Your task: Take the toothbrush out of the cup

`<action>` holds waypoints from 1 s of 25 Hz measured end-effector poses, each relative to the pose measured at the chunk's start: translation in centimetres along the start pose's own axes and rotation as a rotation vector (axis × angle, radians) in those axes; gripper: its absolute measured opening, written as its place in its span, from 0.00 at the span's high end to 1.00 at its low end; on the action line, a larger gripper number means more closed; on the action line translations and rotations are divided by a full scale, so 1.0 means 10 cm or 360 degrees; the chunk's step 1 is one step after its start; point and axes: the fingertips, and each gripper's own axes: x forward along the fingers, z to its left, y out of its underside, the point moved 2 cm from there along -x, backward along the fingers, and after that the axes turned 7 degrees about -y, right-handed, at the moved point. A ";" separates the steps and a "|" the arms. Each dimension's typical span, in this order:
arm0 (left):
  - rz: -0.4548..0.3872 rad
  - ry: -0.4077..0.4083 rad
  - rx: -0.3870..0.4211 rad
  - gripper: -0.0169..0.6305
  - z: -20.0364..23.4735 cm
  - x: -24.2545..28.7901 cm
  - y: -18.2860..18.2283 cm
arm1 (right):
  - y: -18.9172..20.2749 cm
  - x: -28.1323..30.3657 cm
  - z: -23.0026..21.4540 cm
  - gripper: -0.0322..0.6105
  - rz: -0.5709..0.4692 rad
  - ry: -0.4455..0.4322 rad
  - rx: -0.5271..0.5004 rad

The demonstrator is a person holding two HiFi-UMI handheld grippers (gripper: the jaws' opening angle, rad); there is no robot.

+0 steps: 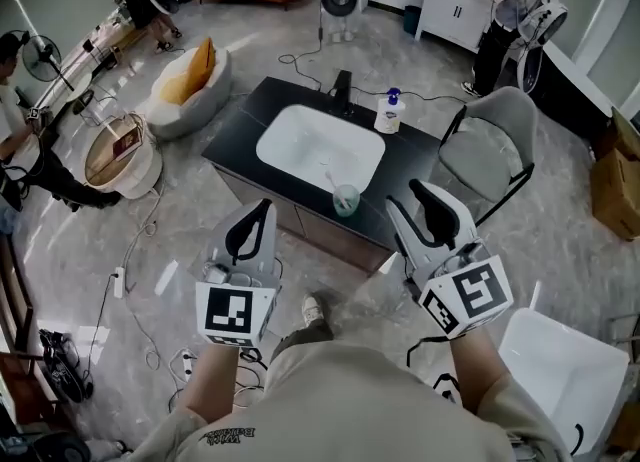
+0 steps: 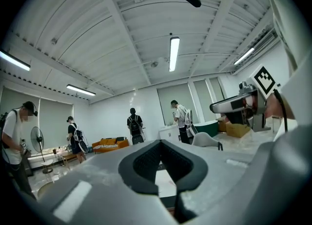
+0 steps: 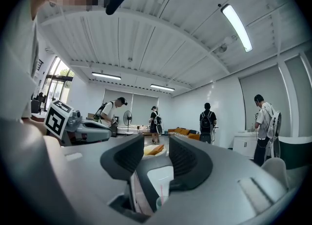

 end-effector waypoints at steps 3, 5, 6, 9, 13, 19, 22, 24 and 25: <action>-0.0017 0.0028 0.0019 0.97 0.26 0.26 0.00 | -0.04 0.34 -0.10 0.70 0.0005 0.0024 -0.0004; -0.0028 0.0041 0.0038 0.97 0.42 0.43 0.02 | -0.05 0.55 -0.18 0.70 0.0008 0.0047 -0.0003; -0.0029 0.0046 0.0038 0.97 0.50 0.50 0.04 | -0.05 0.65 -0.22 0.70 0.0010 0.0056 -0.0003; -0.0002 0.0039 -0.0020 0.97 0.70 0.69 0.09 | -0.04 0.92 -0.28 0.70 0.0017 0.0074 0.0002; -0.0020 0.0058 0.0015 0.97 0.90 0.88 0.12 | -0.02 1.19 -0.35 0.70 0.0019 0.0089 0.0013; -0.0004 0.0022 -0.0008 0.97 1.07 1.07 0.17 | 0.00 1.42 -0.42 0.70 0.0016 0.0065 0.0010; -0.0001 0.0018 0.0004 0.97 1.05 1.16 0.16 | 0.03 1.45 -0.48 0.70 0.0028 0.0044 0.0012; 0.0008 0.0012 -0.0001 0.97 1.00 1.22 0.15 | 0.06 1.45 -0.55 0.70 0.0040 0.0033 0.0027; 0.0009 0.0014 0.0005 0.97 0.98 1.23 0.14 | 0.08 1.44 -0.59 0.70 0.0046 0.0025 0.0036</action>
